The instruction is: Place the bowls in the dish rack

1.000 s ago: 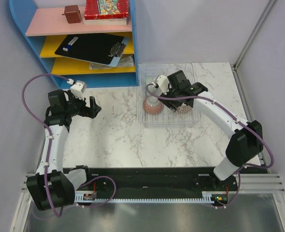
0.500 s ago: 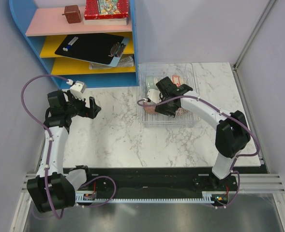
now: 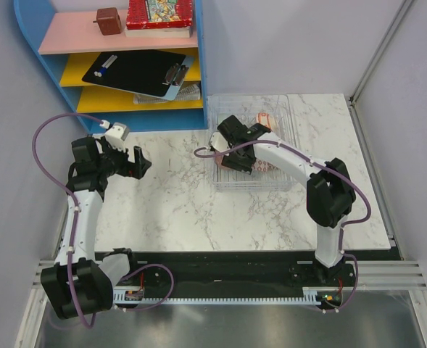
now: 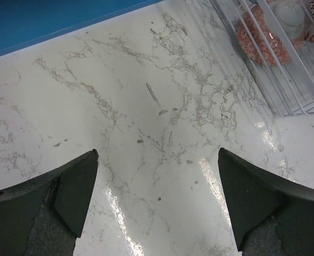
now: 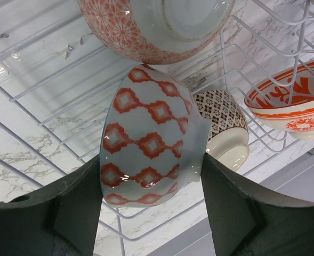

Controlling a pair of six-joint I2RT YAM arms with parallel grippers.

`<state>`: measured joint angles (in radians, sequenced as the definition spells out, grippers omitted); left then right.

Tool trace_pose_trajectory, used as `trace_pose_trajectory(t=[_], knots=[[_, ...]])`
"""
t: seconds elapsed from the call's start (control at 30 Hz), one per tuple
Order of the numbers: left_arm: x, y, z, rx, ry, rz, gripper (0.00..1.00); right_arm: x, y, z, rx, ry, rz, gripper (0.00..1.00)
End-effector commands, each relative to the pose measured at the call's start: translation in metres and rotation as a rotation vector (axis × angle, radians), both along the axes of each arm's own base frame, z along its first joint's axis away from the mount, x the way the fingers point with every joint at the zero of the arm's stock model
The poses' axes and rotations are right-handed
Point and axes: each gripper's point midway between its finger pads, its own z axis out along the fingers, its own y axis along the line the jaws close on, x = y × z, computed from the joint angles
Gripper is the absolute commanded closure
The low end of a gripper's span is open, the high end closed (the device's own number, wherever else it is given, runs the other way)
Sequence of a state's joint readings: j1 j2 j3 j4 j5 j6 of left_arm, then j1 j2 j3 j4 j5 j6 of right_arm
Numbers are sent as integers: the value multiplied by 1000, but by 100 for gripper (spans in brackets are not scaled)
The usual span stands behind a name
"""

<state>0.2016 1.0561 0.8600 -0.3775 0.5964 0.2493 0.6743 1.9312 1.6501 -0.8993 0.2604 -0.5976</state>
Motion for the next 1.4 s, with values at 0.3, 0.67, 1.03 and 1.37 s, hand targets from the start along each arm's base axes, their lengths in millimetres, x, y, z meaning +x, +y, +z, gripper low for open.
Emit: trace_pose_trajectory(t=[0.3,0.67,1.03,1.37], knots=[[2,1,16,-10,-65,5,0,-22,5,-9,-45,74,-8,26],[1,1,17,-5,-73,9,0,-37,15,-4,-6,136,27,2],[-1,-2,16,-8,-75,-18,0,-13,22,55,102,-55,-59,2],[-6,-13,18,-23,-69,-98,0,-22,-17,196,569,-384,-267,3]])
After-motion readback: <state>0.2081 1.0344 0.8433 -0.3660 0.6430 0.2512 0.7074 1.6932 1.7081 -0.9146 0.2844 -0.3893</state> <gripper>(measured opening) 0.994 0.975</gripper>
